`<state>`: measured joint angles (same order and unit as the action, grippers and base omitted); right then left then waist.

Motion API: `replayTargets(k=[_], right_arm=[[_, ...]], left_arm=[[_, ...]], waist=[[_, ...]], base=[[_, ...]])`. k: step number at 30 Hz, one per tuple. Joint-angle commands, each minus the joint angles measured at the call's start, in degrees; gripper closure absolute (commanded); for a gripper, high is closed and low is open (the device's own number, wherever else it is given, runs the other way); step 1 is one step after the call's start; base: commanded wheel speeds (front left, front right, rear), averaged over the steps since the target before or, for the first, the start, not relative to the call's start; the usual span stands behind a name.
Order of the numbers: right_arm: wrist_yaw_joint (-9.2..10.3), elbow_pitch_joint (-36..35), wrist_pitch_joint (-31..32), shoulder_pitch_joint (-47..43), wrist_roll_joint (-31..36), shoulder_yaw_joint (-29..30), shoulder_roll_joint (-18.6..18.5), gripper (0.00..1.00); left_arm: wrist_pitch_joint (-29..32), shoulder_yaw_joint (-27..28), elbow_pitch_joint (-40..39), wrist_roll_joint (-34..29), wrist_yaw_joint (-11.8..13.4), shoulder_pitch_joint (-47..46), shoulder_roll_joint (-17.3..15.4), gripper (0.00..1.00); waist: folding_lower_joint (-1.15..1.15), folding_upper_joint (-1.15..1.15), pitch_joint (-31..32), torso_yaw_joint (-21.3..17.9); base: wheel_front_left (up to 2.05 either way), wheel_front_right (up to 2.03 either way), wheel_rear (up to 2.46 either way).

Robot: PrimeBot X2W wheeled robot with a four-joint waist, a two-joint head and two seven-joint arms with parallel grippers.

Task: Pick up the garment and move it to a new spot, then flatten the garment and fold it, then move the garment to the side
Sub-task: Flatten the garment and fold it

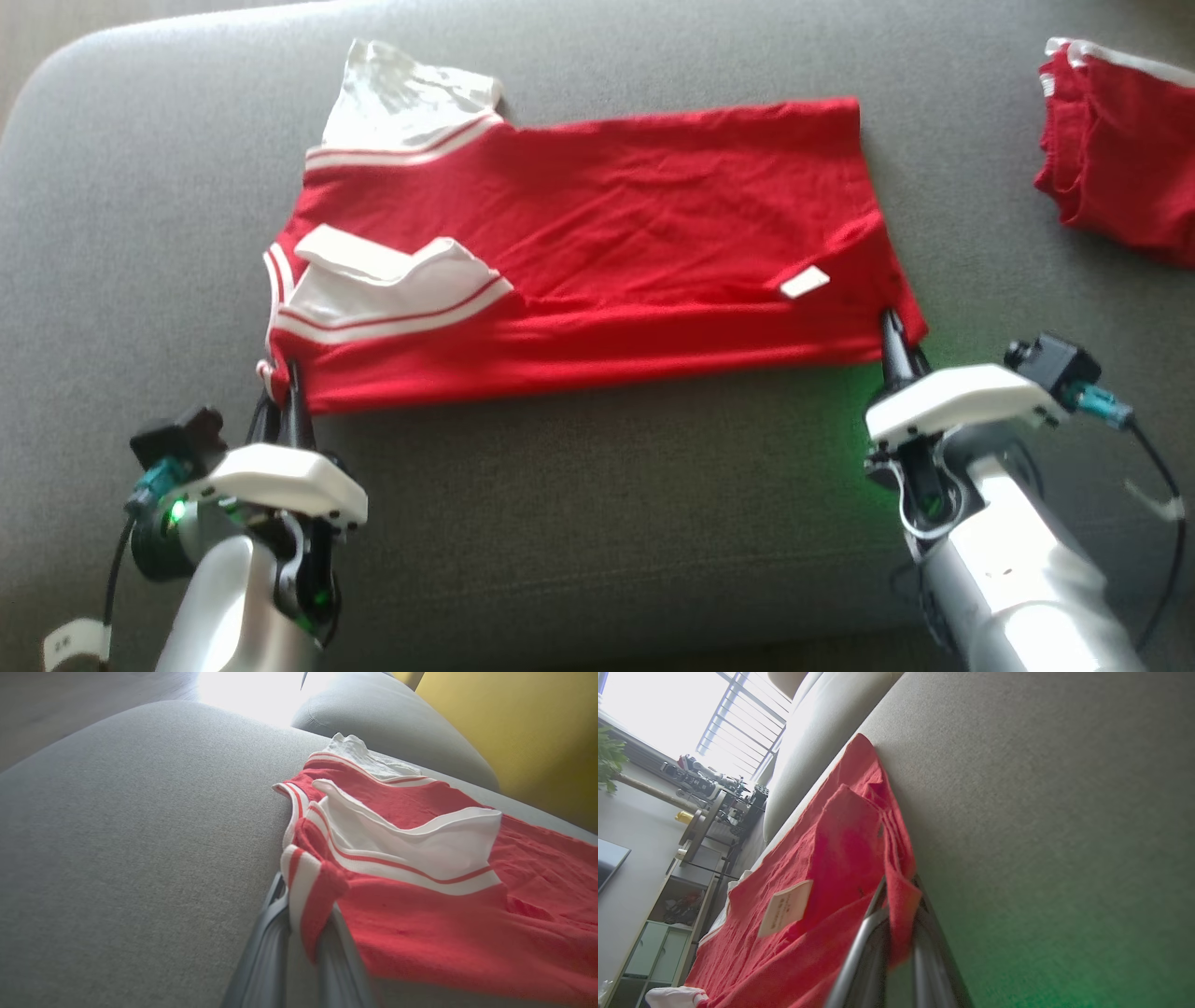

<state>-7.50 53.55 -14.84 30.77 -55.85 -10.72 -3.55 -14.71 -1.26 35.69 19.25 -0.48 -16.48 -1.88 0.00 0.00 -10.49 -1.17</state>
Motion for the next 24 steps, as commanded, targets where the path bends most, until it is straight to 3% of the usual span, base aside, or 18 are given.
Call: replayTargets(k=[1, 24], right_arm=[[0.01, -1.77, -0.15, -0.4, 0.03, -0.69, 0.68, 1.0], [0.01, -3.7, -0.16, -12.29, 0.7, -1.45, 0.68, 1.0]], left_arm=[[-0.29, 2.03, -1.6, -0.47, 0.28, 0.17, -1.11, 1.0], [-0.29, 1.46, -3.98, -1.07, -0.7, 14.27, -1.03, 1.0]], waist=[[0.0, 0.0, 0.76, -0.31], [0.0, 0.0, 9.48, -2.13]], base=[[0.0, 0.0, 0.0], [0.0, 0.0, 0.0]])
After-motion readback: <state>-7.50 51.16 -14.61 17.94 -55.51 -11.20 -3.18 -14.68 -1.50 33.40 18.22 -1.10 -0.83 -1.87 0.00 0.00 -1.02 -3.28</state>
